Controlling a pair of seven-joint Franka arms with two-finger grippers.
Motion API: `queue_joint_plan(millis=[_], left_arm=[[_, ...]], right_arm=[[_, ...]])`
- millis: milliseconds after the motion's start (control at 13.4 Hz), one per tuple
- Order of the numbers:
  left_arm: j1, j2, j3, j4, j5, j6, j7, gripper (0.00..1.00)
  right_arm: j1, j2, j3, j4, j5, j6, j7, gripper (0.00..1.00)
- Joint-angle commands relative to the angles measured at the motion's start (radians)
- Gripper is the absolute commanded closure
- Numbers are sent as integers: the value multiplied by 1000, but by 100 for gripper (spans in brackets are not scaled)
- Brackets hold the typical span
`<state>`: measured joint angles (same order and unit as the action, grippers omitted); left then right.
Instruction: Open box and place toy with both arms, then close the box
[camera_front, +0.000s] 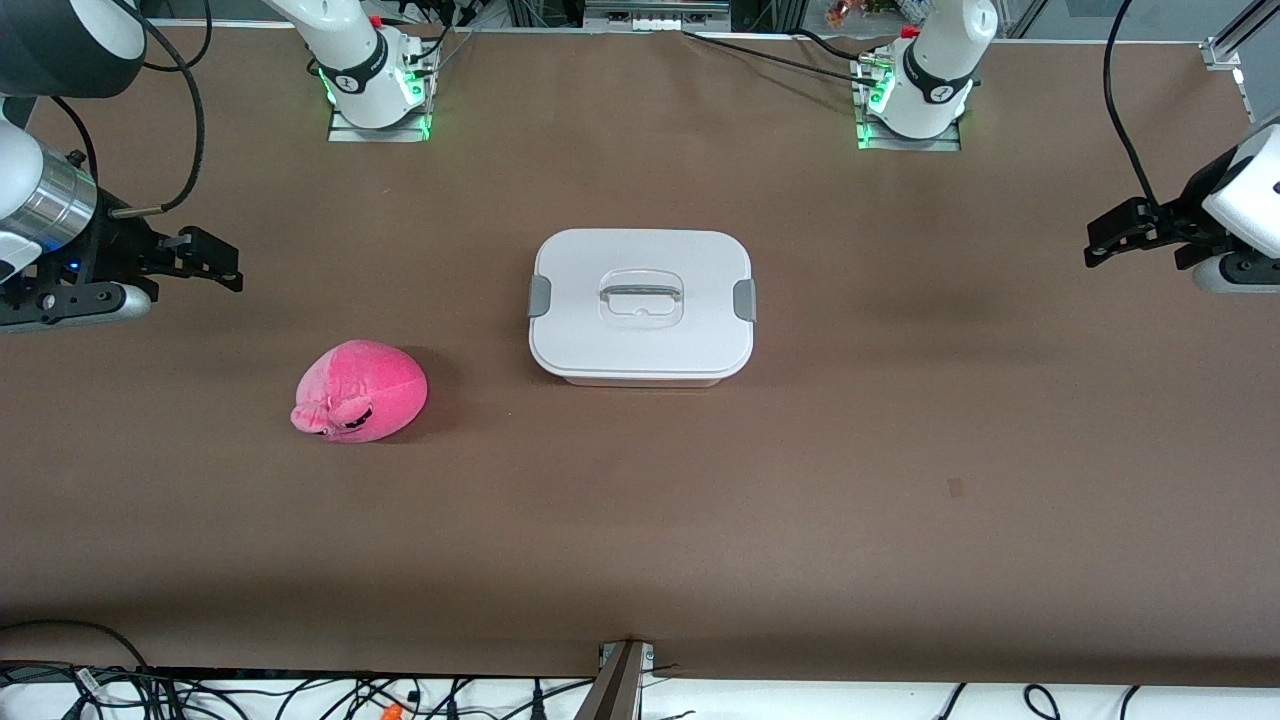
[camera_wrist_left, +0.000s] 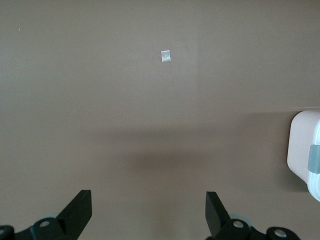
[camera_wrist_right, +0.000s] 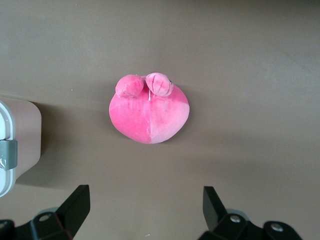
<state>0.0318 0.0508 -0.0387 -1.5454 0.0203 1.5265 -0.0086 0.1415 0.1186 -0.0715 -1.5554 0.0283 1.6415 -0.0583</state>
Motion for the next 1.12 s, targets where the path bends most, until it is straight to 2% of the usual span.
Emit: queue_joint_plan(millis=[0, 1047], left_arm=[[14, 6, -10, 19, -19, -14, 32, 0], [27, 0, -10, 22, -25, -23, 61, 0]], right_arm=[[-16, -8, 13, 1, -11, -9, -14, 0], [-16, -8, 12, 0, -11, -12, -14, 0]])
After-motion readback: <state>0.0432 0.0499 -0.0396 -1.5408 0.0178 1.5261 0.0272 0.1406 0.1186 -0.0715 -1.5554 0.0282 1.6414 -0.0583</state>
